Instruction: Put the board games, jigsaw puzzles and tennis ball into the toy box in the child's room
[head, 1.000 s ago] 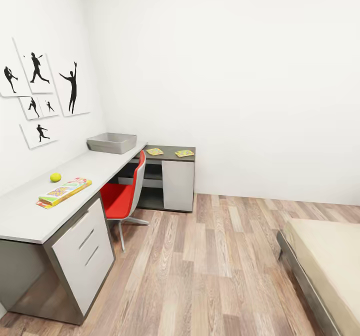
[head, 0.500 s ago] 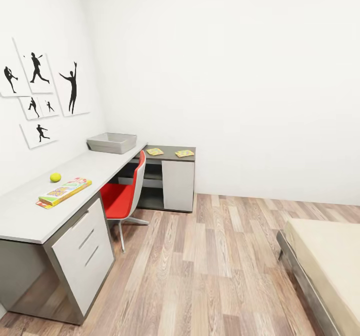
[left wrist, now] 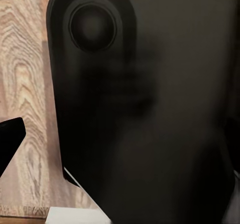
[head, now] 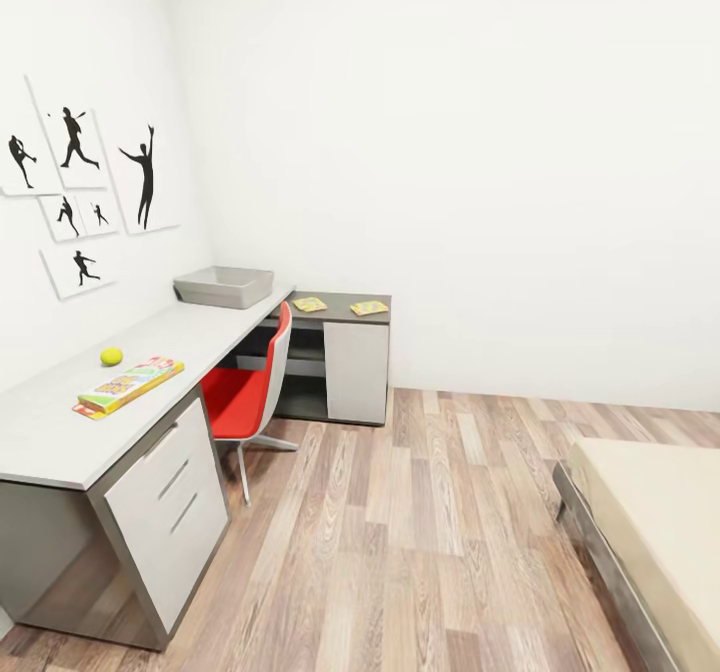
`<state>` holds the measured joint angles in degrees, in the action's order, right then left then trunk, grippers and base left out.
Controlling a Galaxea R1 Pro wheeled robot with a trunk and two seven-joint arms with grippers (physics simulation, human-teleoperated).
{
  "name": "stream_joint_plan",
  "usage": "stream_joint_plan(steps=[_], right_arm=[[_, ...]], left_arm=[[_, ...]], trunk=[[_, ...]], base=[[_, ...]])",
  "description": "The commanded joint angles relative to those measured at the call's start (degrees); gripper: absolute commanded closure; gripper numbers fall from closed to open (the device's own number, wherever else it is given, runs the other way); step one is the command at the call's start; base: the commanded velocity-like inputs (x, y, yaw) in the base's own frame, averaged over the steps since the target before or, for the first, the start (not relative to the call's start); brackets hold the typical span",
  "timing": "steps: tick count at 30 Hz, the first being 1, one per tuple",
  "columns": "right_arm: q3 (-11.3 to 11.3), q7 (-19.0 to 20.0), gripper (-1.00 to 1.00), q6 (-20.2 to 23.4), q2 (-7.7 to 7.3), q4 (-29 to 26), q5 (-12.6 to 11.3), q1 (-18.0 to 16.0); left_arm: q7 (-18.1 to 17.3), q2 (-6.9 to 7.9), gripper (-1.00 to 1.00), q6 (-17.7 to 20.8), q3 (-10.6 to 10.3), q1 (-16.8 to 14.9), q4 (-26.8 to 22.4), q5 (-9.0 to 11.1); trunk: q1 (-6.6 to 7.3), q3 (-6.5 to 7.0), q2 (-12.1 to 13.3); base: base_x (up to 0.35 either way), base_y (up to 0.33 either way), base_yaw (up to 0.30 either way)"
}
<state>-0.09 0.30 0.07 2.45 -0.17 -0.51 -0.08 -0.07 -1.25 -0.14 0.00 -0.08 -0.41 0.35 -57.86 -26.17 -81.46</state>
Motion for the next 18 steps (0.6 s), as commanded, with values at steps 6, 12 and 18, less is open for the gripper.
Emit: stream_joint_plan(steps=[6, 12, 18], right_arm=[[0.00, -0.06, -1.00, -0.03, -0.22, -0.02, 0.00, -0.01], [-0.02, -0.11, -1.00, -0.06, -0.45, -0.05, 0.06, -0.01], [-0.02, -0.12, -1.00, -0.07, -0.56, -0.08, 0.07, -0.01]], left_arm=[[0.03, 0.01, -1.00, -0.03, -0.15, -0.01, -0.03, -0.13], [0.04, 0.06, -1.00, 0.11, -0.35, -0.01, -0.11, -0.28], [0.00, 0.29, -1.00, 0.20, -0.43, -0.01, -0.46, -0.33]], trunk=[[1.33, 1.04, 2.39], [2.64, 2.12, 4.80], [3.96, 3.19, 7.21]], base=[[0.000, 0.000, 0.000], [0.000, 0.000, 0.000], [0.000, 0.000, 0.000]])
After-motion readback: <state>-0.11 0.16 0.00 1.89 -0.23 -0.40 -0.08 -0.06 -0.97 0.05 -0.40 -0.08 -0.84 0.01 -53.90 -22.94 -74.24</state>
